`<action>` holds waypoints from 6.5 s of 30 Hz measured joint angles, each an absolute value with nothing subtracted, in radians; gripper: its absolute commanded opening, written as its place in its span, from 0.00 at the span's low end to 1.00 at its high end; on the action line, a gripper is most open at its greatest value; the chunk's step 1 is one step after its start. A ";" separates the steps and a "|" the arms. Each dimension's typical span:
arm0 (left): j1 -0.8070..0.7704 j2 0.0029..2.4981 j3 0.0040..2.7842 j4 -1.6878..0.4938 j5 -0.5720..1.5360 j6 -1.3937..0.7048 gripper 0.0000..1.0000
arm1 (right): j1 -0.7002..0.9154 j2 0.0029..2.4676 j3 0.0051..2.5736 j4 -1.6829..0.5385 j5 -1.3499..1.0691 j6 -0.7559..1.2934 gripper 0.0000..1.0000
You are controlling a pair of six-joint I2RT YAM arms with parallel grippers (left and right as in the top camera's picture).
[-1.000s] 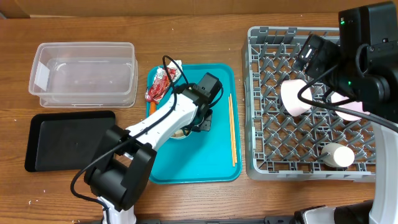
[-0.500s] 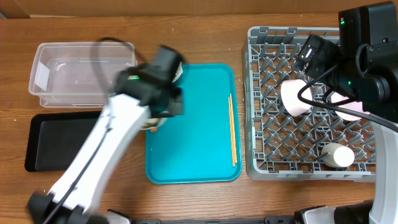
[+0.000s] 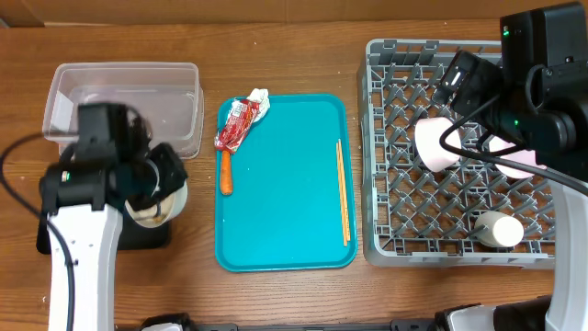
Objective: Sort waste into correct bins and load items into the dishwasher
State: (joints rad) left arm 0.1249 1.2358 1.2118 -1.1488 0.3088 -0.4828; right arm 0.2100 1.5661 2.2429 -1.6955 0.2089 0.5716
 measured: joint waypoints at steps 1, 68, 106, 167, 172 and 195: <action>0.154 1.213 1.163 -1.117 0.344 -0.476 0.04 | 0.210 1.566 2.243 -1.695 0.209 0.572 1.00; 1.076 1.414 0.457 0.132 1.547 -0.573 0.05 | 0.210 1.566 2.243 -1.694 0.209 0.572 1.00; -0.396 1.836 1.201 0.876 1.193 -1.221 0.04 | 0.048 1.566 2.243 -1.678 0.171 0.576 1.00; -0.532 2.479 1.954 0.648 0.932 -1.444 0.04 | 0.047 1.566 2.243 -1.695 0.165 0.575 1.00; -0.536 2.479 1.969 0.621 0.927 -1.362 0.04 | 0.047 1.566 2.243 -1.696 0.166 0.575 1.00; -0.620 2.479 1.970 0.572 0.925 -1.036 0.05 | 0.047 1.566 2.243 -1.696 0.166 0.575 1.00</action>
